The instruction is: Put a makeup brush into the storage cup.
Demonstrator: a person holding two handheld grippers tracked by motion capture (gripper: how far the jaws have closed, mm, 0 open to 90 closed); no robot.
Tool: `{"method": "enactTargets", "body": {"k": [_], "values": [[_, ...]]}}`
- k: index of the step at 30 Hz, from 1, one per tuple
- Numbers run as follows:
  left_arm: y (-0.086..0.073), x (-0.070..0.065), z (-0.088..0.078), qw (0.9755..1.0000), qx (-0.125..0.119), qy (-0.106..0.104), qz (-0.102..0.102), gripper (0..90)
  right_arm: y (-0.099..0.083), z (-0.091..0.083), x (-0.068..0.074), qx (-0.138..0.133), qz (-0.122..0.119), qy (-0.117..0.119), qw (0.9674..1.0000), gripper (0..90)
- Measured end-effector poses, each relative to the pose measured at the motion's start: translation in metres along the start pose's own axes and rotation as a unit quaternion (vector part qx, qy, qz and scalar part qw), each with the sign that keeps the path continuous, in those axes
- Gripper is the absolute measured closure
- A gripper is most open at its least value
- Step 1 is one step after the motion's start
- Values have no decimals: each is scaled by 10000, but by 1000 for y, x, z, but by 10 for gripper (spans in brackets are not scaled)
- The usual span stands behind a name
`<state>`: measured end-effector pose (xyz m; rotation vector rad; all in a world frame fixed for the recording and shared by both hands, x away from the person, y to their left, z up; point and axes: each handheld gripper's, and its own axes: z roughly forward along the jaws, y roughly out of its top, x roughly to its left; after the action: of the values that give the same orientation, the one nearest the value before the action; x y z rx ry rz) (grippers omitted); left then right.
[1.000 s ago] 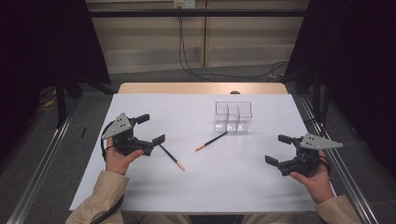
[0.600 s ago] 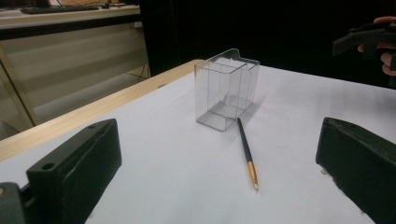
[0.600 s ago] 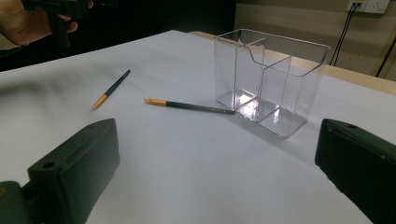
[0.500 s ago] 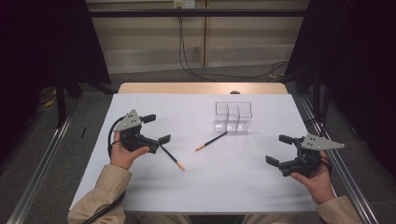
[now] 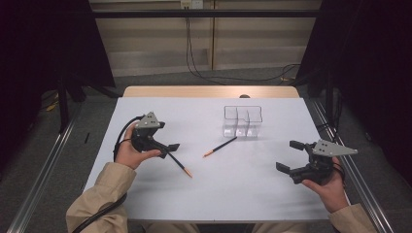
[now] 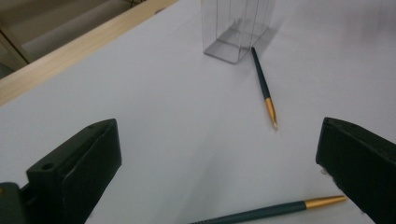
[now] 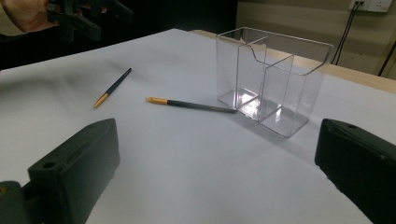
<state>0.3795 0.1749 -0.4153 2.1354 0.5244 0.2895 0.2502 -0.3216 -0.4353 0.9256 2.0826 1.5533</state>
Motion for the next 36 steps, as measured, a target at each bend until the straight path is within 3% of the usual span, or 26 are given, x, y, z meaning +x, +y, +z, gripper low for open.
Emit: {"method": "enactTargets", "body": {"k": [7, 12, 15, 24, 27, 36], "values": [[7, 2, 8, 9982, 568, -164, 126, 0, -1, 0, -1, 19, 1, 19, 10000, 0], [10, 4, 13, 9941, 1012, -301, 236, 1, -1, 1, -1, 31, -7, 41, 10000, 0], [10, 7, 18, 9896, 1343, -440, 273, 4, -1, 1, 0, 42, -3, 54, 10000, 0], [10, 10, 27, 9798, 1863, -616, 390, 6, -1, 1, -1, 33, 23, 71, 10000, 0], [10, 11, 29, 9741, 2096, -673, 510, 6, -1, 1, -1, 35, 12, 77, 10000, 0], [7, 9, 38, 9619, 2561, -621, 731, 5, -2, 2, -1, 33, 8, 87, 10000, 0]]}}
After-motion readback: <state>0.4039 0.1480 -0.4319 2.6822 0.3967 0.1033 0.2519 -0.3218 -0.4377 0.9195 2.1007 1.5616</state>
